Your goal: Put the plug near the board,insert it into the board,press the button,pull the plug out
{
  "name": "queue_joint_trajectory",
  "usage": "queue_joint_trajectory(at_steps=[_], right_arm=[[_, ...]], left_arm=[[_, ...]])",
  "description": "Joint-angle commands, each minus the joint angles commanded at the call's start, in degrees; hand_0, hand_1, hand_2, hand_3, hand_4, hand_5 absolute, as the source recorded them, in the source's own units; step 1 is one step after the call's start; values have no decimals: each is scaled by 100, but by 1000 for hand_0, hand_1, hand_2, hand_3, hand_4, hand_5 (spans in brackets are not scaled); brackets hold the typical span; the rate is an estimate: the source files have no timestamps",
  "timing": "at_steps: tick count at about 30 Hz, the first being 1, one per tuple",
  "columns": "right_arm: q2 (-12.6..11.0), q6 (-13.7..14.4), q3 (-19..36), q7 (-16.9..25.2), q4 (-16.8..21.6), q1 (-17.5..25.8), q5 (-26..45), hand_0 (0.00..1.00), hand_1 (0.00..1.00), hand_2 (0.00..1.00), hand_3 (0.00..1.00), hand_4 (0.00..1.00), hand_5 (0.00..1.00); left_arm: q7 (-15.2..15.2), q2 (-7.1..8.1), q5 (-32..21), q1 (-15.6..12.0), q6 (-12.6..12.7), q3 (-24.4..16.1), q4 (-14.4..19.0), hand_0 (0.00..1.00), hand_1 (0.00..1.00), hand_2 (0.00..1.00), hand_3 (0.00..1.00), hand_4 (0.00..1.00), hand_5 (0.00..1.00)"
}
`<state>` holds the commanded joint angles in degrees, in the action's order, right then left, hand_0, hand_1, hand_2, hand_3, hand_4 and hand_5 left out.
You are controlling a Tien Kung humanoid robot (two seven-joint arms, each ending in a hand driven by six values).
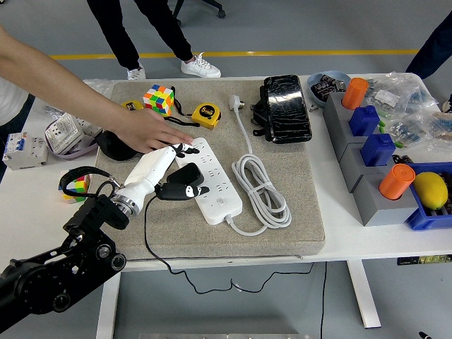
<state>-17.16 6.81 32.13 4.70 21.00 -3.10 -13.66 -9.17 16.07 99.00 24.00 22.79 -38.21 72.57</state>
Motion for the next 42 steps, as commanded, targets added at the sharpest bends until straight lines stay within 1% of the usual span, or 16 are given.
queue_joint_trajectory(at_steps=[5,6,10,11,12,17,18,23,24,29,30,35,36,41,42], right_arm=[[6,1,10,2,3,3,-7,575,639,604,539,933,473],[7,1,11,1,4,5,-10,575,639,604,540,933,473],[8,2,22,1,9,0,-22,575,639,604,540,933,473],[9,2,29,0,10,1,-23,575,639,604,540,933,473],[8,2,32,0,11,0,-24,576,639,604,540,934,472],[3,4,52,0,19,-13,-40,576,639,604,540,934,472],[2,5,62,-1,24,-13,-51,576,639,604,540,933,473],[4,7,79,0,39,-12,-78,576,639,604,540,933,473],[3,7,79,0,40,-12,-79,575,639,604,539,933,475],[-6,9,80,-1,41,-23,-85,575,639,604,539,933,475],[-6,9,82,-2,40,-25,-85,575,639,604,539,932,476],[-10,8,83,-4,39,-30,-83,575,639,604,539,932,476],[-10,8,90,-3,42,-29,-86,575,639,604,539,932,475],[-11,10,88,-1,44,-28,-91,575,639,604,539,932,475],[-12,10,86,-1,46,-26,-94,575,639,604,539,931,474]], left_arm=[[-5,-11,-25,4,17,39,-171,690,686,730,745,998,350],[-5,-12,-28,4,20,46,-202,635,650,686,719,998,344],[7,-19,-32,23,63,72,-303,635,650,686,719,998,344],[20,-23,-38,33,82,85,-329,635,650,686,719,998,344],[26,-28,-52,43,99,94,-352,614,636,672,712,998,339],[78,-54,-95,87,210,140,-458,614,636,672,712,998,339],[91,-61,-100,91,239,149,-479,568,606,620,647,998,324],[123,-101,-155,119,340,174,-612,568,606,620,647,998,324],[128,-105,-163,123,354,177,-627,512,577,574,603,998,310],[168,-126,-170,148,446,202,-721,512,577,574,603,998,310],[172,-129,-169,153,458,208,-737,471,555,550,569,962,269],[177,-147,-158,180,483,236,-805,471,555,550,569,962,269],[168,-150,-155,181,473,242,-816,438,541,550,566,974,258],[199,-157,-173,187,500,255,-834,438,541,550,566,974,258],[201,-157,-178,190,505,259,-835,377,487,532,550,903,203]])
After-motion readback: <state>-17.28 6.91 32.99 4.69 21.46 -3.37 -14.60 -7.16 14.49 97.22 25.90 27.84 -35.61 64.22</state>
